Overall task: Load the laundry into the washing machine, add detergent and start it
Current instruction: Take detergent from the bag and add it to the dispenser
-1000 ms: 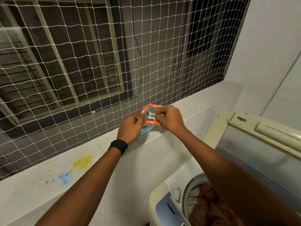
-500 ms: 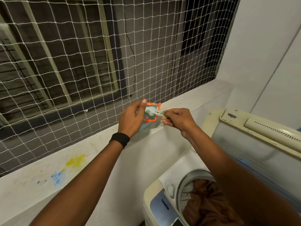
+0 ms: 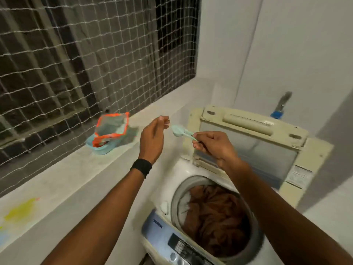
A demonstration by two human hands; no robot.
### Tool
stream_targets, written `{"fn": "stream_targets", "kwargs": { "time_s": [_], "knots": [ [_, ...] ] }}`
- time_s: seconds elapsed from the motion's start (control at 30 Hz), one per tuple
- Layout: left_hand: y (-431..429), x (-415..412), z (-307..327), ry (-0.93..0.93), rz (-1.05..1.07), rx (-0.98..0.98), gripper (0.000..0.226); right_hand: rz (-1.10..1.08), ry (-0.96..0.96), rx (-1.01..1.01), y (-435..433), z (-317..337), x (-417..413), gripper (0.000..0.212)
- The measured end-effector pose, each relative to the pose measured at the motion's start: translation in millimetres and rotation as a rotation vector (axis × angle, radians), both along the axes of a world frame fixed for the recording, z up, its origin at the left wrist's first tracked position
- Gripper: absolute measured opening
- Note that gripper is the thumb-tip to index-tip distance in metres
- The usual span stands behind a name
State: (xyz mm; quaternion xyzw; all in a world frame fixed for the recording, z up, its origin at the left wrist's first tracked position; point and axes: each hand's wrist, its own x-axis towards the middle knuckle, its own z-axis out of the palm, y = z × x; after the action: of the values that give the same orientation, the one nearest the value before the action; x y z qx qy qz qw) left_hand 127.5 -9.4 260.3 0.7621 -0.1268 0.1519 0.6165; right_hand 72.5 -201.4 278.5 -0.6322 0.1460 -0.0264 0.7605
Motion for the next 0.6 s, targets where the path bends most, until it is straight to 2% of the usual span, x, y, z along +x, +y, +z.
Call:
{"fn": "stream_targets", "kwargs": {
  "time_s": [0.1, 0.3, 0.4, 0.47, 0.6],
  "knots": [
    [-36.4, -4.2, -30.3, 0.168, -0.07, -0.102, 0.047, -0.094, 0.023, -0.017, -33.1, -20.8, -21.4, 0.013],
    [-111.4, -10.4, -93.0, 0.578, -0.214, -0.298, 0.042, -0.232, 0.099, -0.064, -91.2, -73.6, -57.7, 0.016],
    [-142.4, -10.9, -132.6, 0.763, -0.27, -0.287, 0.028, -0.331, 0.125, -0.073, -109.3, -97.2, -73.2, 0.017],
    [-161.1, -10.2, -161.9, 0.854, -0.275, -0.214, 0.018, -0.369, 0.15, -0.046, -116.6, -110.6, -79.6, 0.015],
    [-189.5, -11.1, -236.9, 1.127, -0.301, -0.116, 0.019, -0.495, 0.221, 0.057, -121.6, -133.4, -87.9, 0.011]
  ]
}}
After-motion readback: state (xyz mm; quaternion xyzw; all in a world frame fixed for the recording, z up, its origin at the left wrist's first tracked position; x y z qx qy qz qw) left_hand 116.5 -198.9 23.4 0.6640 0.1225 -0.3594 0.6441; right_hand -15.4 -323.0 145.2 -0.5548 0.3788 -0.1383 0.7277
